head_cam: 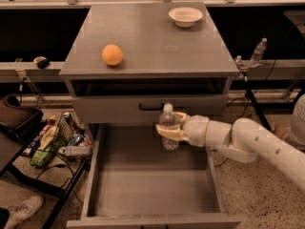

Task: Pick water bottle from middle drawer and place on counter

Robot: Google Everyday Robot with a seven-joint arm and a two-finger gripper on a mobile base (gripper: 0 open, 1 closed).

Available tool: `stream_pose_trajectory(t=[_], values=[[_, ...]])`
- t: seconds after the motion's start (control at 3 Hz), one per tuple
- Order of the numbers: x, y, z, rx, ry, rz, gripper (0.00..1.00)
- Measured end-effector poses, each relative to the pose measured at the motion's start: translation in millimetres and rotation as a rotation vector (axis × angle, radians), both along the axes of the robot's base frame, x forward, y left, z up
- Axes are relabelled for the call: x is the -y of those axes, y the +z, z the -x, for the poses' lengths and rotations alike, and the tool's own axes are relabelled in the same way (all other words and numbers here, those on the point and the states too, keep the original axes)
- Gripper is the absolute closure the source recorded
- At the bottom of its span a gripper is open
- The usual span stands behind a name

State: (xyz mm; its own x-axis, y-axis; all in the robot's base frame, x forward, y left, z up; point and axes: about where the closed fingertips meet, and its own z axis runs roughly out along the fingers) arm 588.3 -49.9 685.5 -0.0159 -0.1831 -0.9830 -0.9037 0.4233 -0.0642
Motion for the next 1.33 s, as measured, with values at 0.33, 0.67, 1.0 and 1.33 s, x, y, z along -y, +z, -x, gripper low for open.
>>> stream_pose_trajectory(t=[0.33, 0.67, 1.0, 1.33], values=[[15.0, 75.7, -16.4, -0.009, -0.085, -0.004, 1.00], [30.3, 148.3, -37.7, -0.014, -0.162, -0.056, 1.00], [30.3, 148.5, -37.7, -0.014, -0.162, -0.055, 1.00], [28.6, 192.6, -45.2, -0.004, -0.189, -0.010, 1.00]])
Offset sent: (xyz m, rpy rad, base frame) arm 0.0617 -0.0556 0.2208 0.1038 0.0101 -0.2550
